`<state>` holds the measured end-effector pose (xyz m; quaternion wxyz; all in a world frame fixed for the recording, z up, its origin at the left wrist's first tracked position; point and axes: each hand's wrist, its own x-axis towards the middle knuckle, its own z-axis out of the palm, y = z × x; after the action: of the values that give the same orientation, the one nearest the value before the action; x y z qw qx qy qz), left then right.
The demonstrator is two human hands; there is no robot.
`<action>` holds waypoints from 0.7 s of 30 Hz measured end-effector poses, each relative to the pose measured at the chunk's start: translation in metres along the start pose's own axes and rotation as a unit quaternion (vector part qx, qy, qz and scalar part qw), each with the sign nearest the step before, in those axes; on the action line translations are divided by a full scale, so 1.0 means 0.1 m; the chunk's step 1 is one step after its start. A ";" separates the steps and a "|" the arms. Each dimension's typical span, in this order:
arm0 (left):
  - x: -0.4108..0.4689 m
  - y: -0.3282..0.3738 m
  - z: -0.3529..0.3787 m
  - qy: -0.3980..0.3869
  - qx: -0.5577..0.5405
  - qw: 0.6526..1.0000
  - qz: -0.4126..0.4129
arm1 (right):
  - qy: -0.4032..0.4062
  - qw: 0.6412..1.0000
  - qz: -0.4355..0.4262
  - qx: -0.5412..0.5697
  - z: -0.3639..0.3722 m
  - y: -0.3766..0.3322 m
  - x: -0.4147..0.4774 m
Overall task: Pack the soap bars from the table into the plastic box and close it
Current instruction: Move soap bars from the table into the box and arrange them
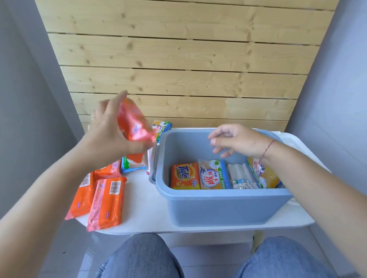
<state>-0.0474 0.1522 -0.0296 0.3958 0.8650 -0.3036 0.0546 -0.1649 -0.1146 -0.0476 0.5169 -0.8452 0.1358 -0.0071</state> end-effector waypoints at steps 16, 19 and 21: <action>-0.01 1.27 1.42 -0.331 -0.097 0.938 -0.014 | 0.122 0.963 0.051 -0.235 -0.35 0.00 -0.30; -0.05 1.23 1.46 -0.401 -0.165 0.895 -0.105 | 0.144 0.926 0.072 -0.340 -0.31 0.11 -0.33; -0.04 1.23 1.49 -0.457 -0.265 0.837 -0.141 | 0.165 0.910 0.076 -0.373 -0.28 0.13 -0.33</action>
<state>-0.1424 -0.0146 -0.0527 0.4296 0.6869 -0.3277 -0.4860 -0.2035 -0.1366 -0.0421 0.1327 -0.9503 0.2759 -0.0555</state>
